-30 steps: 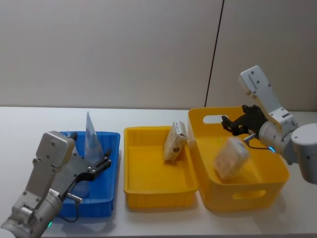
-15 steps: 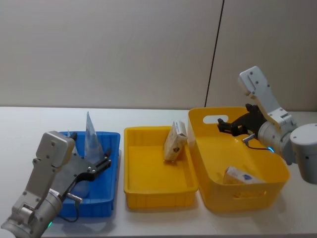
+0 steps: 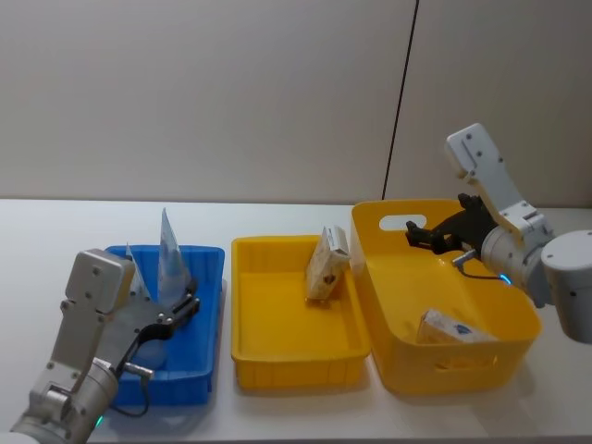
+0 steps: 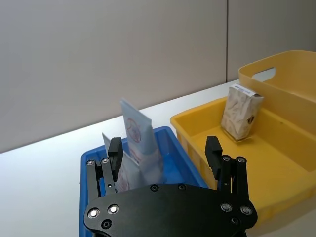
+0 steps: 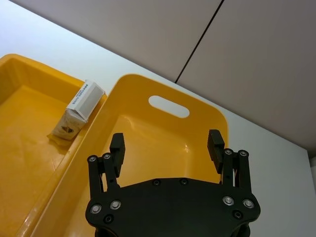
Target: Bimanual collaborative sorting of washing and personal care products
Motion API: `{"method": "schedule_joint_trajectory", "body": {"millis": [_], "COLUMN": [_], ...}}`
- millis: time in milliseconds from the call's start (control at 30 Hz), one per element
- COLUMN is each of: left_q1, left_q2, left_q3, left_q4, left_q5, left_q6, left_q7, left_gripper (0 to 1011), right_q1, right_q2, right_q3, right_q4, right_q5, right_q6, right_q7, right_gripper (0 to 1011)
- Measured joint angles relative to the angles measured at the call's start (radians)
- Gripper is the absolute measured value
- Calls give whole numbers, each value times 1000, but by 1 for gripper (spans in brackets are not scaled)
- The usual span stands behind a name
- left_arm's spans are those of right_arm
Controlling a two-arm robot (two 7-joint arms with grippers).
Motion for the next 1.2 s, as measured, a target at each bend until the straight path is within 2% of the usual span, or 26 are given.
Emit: {"method": "schedule_joint_trajectory", "body": {"millis": [333,700,1200], "left_q1": [10,-3,-47], "left_q2": [-58,-121,-166], "left_q3": [-20,-39,-49], "left_q4": [46,126,221], "left_q5": [2,-4,6], "left_q6": [-11,-56,-86], "left_q7": [58,93,101], "left_gripper": [1001,1001,1001], "right_q1": [0,0,0], "right_q2": [0,0,0], "right_q3": [0,0,0], "right_q4": [1,1,1], "right_q5": [0,0,0], "right_q6": [0,0,0], "right_q7": [0,0,0], "right_gripper": [1004,1004,1004]}}
